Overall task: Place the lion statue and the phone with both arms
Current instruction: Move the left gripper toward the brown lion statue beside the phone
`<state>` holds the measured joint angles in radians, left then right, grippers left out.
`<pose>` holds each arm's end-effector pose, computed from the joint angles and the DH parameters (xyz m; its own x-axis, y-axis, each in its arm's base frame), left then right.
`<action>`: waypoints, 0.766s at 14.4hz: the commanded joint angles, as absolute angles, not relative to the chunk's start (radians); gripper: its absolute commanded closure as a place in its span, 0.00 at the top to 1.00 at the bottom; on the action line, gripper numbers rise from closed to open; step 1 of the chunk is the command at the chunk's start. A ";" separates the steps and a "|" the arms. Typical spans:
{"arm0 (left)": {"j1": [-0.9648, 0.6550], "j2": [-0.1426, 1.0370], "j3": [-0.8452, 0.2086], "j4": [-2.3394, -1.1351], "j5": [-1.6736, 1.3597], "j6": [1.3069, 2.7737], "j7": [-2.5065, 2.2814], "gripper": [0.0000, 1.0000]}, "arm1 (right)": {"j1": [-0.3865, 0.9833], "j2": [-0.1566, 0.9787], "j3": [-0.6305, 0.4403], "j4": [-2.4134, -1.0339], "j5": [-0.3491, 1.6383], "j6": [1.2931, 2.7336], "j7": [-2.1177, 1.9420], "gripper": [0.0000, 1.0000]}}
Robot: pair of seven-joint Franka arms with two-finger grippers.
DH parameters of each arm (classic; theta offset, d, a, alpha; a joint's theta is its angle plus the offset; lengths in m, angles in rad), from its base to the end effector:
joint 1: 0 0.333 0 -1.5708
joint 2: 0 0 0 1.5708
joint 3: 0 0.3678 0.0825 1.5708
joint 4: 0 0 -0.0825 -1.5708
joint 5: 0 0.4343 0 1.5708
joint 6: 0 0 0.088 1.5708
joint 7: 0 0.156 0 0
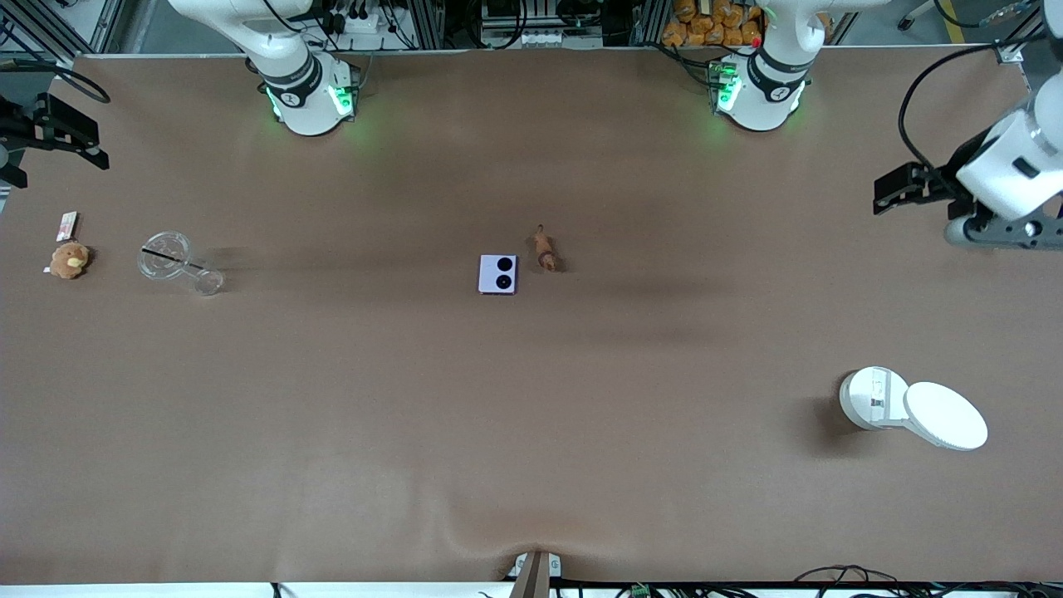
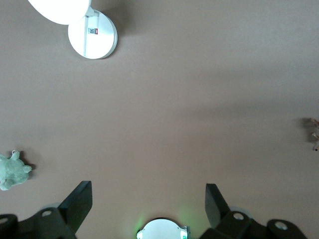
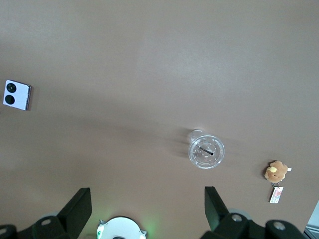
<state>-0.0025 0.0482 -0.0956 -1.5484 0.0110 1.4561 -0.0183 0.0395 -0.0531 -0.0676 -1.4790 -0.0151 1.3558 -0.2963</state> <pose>0.5990 -0.0558 0.6010 0.9871 -0.0780 -0.1397 -0.0801 -0.9967 -0.0090 0.5573 -0.0195 0.6872 0.9624 0.2623 -0.0704 0.2623 -0.9649 -0.0096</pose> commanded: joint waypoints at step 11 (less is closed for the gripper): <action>-0.008 0.215 -0.092 -1.462 0.014 1.454 -0.028 1.00 | 0.028 -0.040 -0.069 -1.463 0.003 1.338 -0.302 1.00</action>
